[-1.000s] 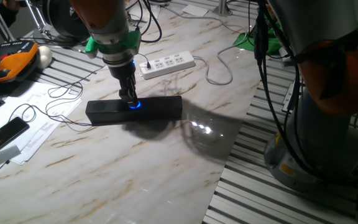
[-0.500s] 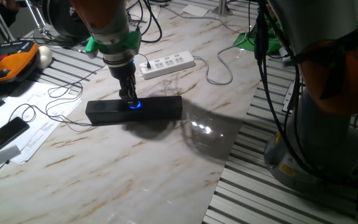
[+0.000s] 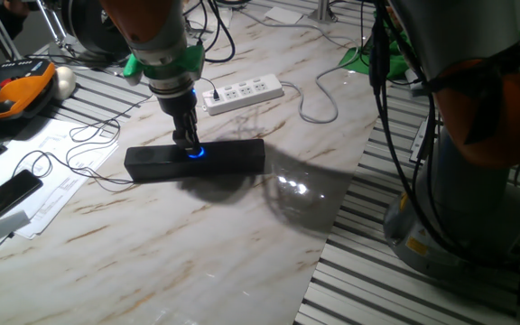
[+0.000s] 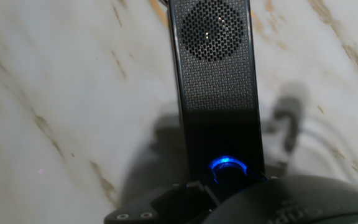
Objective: Turn the knob to increase the volume of the speaker
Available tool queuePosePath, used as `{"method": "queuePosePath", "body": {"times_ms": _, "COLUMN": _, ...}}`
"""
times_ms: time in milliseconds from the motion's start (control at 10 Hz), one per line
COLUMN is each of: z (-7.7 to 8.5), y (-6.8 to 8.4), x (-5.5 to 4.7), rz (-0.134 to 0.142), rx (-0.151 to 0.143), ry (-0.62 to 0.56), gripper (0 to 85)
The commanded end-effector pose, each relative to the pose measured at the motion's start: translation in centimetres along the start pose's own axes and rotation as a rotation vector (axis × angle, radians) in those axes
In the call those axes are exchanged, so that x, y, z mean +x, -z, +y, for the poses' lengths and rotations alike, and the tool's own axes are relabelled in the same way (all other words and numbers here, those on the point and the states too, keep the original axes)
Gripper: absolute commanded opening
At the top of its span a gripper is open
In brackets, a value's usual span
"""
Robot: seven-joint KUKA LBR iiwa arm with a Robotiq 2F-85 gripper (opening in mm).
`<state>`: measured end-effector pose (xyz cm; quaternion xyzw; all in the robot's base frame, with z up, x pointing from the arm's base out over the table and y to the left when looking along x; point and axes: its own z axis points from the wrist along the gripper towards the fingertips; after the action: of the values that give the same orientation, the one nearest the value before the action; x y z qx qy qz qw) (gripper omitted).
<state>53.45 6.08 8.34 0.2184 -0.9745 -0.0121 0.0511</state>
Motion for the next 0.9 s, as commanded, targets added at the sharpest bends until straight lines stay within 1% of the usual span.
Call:
{"method": "queuePosePath", "body": {"times_ms": 0, "z": 0.0, "y": -0.05, "x": 0.0, "rz": 0.001, "rx": -0.006, "ry": -0.009, "gripper": 17.0}}
{"method": "queuePosePath", "body": {"times_ms": 300, "z": -0.06, "y": -0.13, "x": -0.06, "rz": 0.003, "rx": -0.01, "ry": -0.042, "gripper": 17.0}}
{"method": "queuePosePath", "body": {"times_ms": 500, "z": -0.04, "y": -0.13, "x": -0.07, "rz": 0.011, "rx": -0.021, "ry": -0.084, "gripper": 17.0}}
{"method": "queuePosePath", "body": {"times_ms": 600, "z": -0.05, "y": -0.12, "x": -0.07, "rz": 0.013, "rx": -0.023, "ry": -0.104, "gripper": 0.0}}
{"method": "queuePosePath", "body": {"times_ms": 800, "z": -0.04, "y": -0.11, "x": -0.08, "rz": 0.013, "rx": -0.023, "ry": -0.161, "gripper": 0.0}}
